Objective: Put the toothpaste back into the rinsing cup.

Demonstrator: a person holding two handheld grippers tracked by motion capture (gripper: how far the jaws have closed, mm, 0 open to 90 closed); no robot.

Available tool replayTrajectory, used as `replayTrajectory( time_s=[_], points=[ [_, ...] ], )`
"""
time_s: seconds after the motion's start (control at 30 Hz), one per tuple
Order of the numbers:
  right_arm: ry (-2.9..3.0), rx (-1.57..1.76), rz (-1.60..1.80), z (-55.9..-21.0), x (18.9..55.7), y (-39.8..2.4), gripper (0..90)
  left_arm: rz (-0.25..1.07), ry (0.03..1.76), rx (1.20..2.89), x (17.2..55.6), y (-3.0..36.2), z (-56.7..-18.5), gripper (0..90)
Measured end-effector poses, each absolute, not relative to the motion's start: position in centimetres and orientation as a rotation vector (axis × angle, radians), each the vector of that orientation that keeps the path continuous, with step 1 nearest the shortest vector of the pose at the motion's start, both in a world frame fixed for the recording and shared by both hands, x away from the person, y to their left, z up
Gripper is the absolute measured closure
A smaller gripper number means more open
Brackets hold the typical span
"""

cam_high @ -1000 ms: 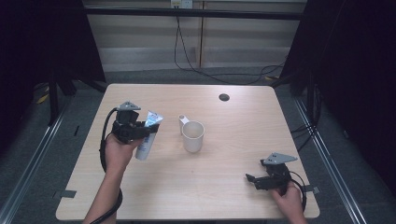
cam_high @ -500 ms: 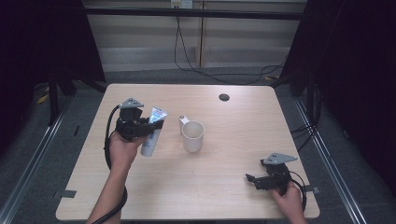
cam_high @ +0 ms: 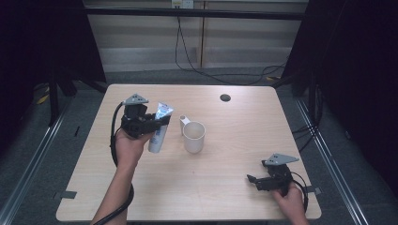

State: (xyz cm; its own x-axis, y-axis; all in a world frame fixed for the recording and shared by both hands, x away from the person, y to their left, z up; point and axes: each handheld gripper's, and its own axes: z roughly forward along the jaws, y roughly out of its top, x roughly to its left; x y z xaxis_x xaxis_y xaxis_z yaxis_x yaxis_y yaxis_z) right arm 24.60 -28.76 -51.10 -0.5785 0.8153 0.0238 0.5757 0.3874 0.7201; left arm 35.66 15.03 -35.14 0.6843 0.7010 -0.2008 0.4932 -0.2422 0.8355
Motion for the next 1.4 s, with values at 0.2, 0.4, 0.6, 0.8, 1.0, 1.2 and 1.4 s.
replayTrajectory(
  time_s=[0.2,0.4,0.6,0.8,1.0,1.2,1.4],
  points=[
    [2.316,1.213,1.003,-51.1,24.6,-28.8,13.1,0.265,0.915,1.895,35.7,14.2,-34.9,66.7],
    [2.316,1.213,1.003,-51.1,24.6,-28.8,13.1,0.269,0.902,1.875,35.8,13.5,-34.6,66.7],
    [2.316,1.213,1.003,-51.1,24.6,-28.8,13.1,0.273,0.891,1.869,35.9,12.8,-34.4,66.5],
    [2.316,1.213,1.003,-51.1,24.6,-28.8,13.1,0.269,0.891,1.843,36.1,12.2,-34.4,66.3],
    [2.316,1.213,1.003,-51.1,24.6,-28.8,13.1,0.275,0.882,1.846,36.3,11.4,-34.4,66.2],
    [2.316,1.213,1.003,-51.1,24.6,-28.8,13.1,0.281,0.871,1.837,36.4,10.7,-34.3,66.2],
    [2.316,1.213,1.003,-51.1,24.6,-28.8,13.1,0.284,0.877,1.814,36.6,10.2,-34.5,66.1]
  ],
)
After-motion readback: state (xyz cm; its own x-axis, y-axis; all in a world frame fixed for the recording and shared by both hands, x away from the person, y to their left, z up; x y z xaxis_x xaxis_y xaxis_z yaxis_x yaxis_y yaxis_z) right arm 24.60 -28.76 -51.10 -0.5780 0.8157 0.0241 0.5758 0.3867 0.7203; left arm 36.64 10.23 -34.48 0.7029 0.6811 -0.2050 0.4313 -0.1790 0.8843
